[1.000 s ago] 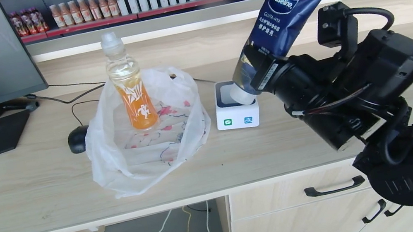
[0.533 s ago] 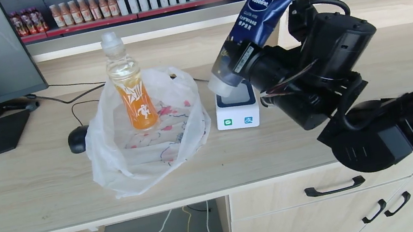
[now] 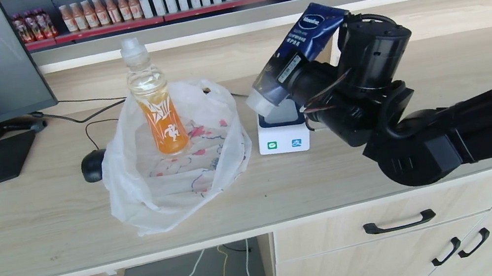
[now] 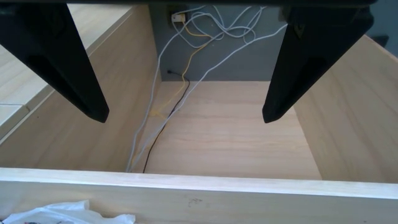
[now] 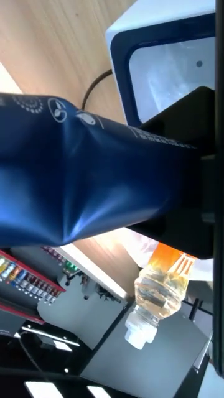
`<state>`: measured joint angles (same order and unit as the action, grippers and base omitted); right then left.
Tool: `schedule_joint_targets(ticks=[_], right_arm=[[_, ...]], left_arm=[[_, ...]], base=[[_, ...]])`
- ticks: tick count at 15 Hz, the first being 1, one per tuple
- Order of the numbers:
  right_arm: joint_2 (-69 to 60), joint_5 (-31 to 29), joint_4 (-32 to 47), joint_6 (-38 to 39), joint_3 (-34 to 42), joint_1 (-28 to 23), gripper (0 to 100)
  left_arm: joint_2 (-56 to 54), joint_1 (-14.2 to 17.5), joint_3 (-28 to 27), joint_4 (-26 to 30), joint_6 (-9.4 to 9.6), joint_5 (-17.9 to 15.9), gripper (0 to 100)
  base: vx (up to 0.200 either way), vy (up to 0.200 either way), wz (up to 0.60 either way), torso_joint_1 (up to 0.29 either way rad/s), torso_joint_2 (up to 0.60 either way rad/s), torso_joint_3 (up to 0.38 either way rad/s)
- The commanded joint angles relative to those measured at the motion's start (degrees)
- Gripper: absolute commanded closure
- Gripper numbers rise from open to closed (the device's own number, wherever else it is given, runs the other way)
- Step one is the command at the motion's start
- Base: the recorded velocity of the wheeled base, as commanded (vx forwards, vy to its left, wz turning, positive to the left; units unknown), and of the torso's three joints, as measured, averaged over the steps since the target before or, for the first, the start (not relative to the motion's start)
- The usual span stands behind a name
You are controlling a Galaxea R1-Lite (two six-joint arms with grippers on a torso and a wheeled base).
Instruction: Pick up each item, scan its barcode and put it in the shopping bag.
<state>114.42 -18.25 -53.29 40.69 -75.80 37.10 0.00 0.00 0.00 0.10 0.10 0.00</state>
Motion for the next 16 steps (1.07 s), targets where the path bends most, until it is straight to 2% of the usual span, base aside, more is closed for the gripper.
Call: schedule_joint_targets(ticks=[1,11,14,16], right_arm=[[0.4,0.1,-0.1,0.0,0.0,-0.3,100],[4.0,0.3,0.0,1.6,-0.3,-1.9,100],[5.6,0.3,0.1,1.8,-3.1,-1.9,100],[5.8,0.3,2.9,2.0,-6.3,-1.6,100]], left_arm=[[0.0,0.0,0.0,0.0,-0.01,0.0,0],[0.0,0.0,0.0,0.0,-0.01,0.0,0],[0.0,0.0,0.0,-0.1,-0.01,0.0,0],[0.0,0.0,0.0,0.0,-0.01,0.0,0]], base=[[0.0,0.0,0.0,0.0,0.0,0.0],[0.0,0.0,0.0,0.0,0.0,0.0],[0.0,0.0,0.0,0.0,0.0,0.0],[0.0,0.0,0.0,0.0,0.0,0.0]])
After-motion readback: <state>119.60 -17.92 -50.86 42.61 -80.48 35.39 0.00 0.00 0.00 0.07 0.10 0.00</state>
